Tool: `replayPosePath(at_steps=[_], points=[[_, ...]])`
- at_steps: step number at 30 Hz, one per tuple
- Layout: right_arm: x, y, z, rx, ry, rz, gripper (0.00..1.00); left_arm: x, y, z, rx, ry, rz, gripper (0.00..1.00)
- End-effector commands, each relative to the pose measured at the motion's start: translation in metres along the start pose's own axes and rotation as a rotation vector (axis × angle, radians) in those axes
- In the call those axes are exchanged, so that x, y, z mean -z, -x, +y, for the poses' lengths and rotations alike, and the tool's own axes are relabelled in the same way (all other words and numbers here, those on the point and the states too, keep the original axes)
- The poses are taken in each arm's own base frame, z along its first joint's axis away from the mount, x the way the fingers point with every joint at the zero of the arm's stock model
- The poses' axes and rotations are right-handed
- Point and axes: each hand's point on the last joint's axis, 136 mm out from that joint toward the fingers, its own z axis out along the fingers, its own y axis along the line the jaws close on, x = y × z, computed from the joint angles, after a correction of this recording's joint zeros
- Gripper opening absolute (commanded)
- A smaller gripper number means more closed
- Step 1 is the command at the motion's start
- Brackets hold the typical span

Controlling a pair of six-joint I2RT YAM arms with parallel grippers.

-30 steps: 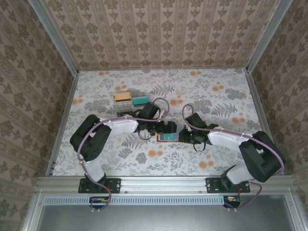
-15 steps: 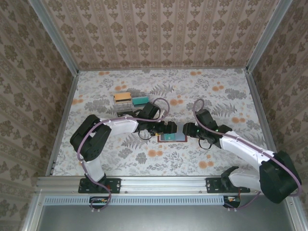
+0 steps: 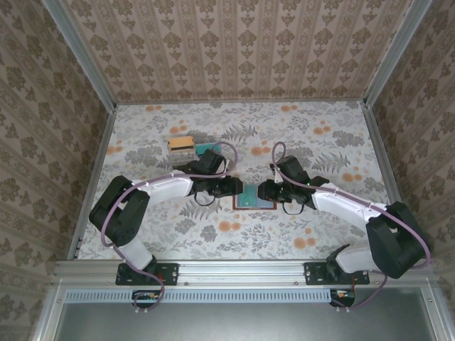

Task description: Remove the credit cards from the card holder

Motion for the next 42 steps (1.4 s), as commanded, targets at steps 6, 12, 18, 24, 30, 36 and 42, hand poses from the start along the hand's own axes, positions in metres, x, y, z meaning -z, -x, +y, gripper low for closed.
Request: replayPosePath(at_steps=[6, 12, 18, 24, 30, 36, 42], points=[[-0.029, -0.002, 0.005, -0.039, 0.029, 0.073, 0.24, -0.018, -0.018, 0.018, 0.021, 0.076, 0.070, 0.00], [-0.041, -0.007, -0.005, -0.062, -0.001, 0.092, 0.22, -0.027, -0.024, 0.019, 0.016, 0.084, 0.098, 0.00], [-0.050, -0.009, -0.008, -0.078, 0.001, 0.109, 0.22, -0.031, -0.029, 0.025, 0.022, 0.102, 0.116, 0.00], [-0.058, -0.012, -0.012, -0.088, -0.005, 0.128, 0.22, -0.032, -0.030, 0.025, 0.021, 0.100, 0.128, 0.00], [-0.061, -0.011, -0.004, -0.090, 0.037, 0.134, 0.21, -0.033, -0.030, 0.023, 0.016, 0.096, 0.131, 0.00], [-0.060, -0.011, -0.003, -0.097, 0.051, 0.141, 0.01, -0.033, -0.029, 0.022, 0.014, 0.093, 0.136, 0.00], [-0.048, -0.013, -0.019, -0.117, 0.010, 0.125, 0.00, -0.031, -0.029, 0.024, 0.018, 0.105, 0.134, 0.00]])
